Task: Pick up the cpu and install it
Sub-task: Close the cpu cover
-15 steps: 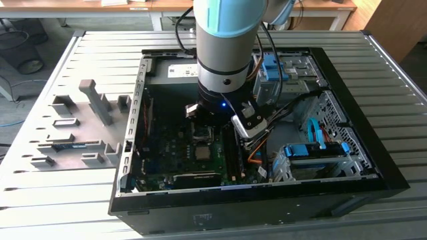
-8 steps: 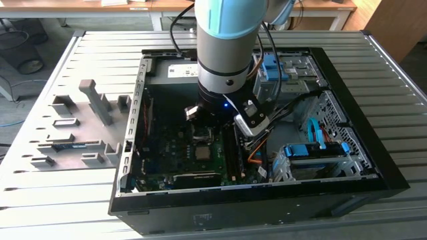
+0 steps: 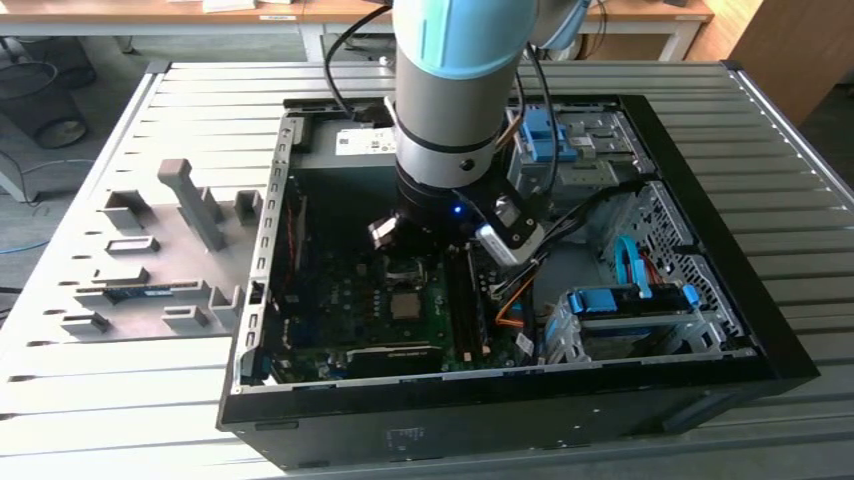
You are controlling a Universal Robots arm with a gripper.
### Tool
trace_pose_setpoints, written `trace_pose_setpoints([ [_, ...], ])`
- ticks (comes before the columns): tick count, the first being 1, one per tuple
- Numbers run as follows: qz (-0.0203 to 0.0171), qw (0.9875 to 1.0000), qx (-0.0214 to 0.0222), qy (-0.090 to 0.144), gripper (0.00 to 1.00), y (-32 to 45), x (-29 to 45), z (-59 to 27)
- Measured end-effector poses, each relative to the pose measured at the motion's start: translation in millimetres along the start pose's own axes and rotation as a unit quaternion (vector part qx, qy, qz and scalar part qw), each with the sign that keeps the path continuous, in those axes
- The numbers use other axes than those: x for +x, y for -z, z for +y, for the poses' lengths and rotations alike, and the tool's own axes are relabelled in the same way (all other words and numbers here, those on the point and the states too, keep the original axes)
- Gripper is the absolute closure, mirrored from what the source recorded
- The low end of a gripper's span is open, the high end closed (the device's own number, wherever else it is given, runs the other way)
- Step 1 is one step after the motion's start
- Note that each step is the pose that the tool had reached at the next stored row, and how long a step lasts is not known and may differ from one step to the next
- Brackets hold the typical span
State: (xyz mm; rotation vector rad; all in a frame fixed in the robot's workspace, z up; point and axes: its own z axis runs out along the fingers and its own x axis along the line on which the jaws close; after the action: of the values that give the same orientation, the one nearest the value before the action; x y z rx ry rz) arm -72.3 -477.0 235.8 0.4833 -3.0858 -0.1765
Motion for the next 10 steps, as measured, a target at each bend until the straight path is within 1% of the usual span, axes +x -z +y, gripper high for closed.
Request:
trace_pose_setpoints([
  [2, 0.0015, 0.9999, -0.0001, 0.013, 0.90, 0.0, 0.0, 0.0],
  [5, 0.0037, 0.9994, -0.0002, 0.033, 0.90, -0.1, 0.0, 0.0],
  [7, 0.0052, 0.9990, -0.0002, 0.046, 0.90, -0.1, 0.0, 0.0],
  [8, 0.0062, 0.9985, -0.0003, 0.055, 0.90, -0.1, 0.0, 0.0],
  [10, 0.0074, 0.9978, -0.0003, 0.065, 0.90, -0.2, 0.0, 0.0],
])
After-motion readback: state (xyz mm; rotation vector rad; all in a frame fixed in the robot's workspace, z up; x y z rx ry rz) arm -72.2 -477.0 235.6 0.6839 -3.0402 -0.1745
